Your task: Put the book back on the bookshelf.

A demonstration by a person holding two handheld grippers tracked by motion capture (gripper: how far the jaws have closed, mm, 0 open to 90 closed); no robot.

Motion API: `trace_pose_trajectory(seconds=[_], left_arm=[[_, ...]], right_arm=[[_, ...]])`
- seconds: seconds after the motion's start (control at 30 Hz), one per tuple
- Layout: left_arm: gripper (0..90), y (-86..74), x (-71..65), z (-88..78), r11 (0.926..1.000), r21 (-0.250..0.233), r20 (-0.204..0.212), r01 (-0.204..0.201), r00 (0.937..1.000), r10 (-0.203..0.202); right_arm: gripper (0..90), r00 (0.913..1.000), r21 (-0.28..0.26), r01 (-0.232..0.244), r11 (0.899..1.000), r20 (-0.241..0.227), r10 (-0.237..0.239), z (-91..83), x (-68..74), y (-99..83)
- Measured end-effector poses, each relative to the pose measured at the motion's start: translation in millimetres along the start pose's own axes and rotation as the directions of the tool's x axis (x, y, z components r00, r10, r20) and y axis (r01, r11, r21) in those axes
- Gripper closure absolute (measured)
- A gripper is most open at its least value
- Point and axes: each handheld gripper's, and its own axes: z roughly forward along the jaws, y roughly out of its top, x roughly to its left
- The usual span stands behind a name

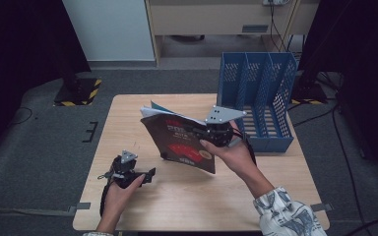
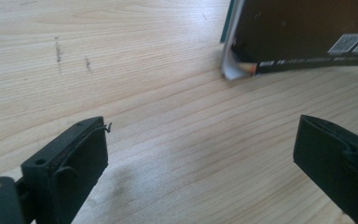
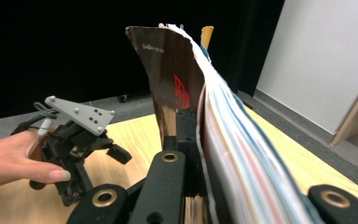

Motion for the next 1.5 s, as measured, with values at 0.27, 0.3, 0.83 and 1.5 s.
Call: trace_pose_trajectory(seconds=[0.27, 0.3, 0.83, 1.5], left_arm=[[3.2, -2.3, 1.5, 2.4, 0.9996, 0.030, -0.015, 0.001, 0.9999, -0.001], [3.4, -2.5, 1.4, 2.7, 0.9994, 0.035, -0.017, 0.000, 0.9999, 0.000], [3.4, -6.2, 5.6, 2.9, 0.9976, 0.069, -0.060, -0.002, 0.9982, 0.006], [3.8, -11.3, 4.4, 8.9, 0.9905, 0.136, -0.089, -0.023, 0.9954, 0.035]], right_arm=[[87.2, 0.9994, 0.003, -0.010, 1.000, 0.032, 0.010, -2.2, -5.1, 9.8], [87.2, 0.9991, 0.003, -0.011, 1.000, 0.040, 0.011, -2.3, -6.2, 11.7], [87.2, 0.9947, 0.016, -0.052, 0.999, 0.089, 0.051, -4.1, -14.8, 30.1], [87.2, 0.9878, 0.083, -0.078, 0.994, 0.141, 0.065, -2.7, -23.2, 64.2]])
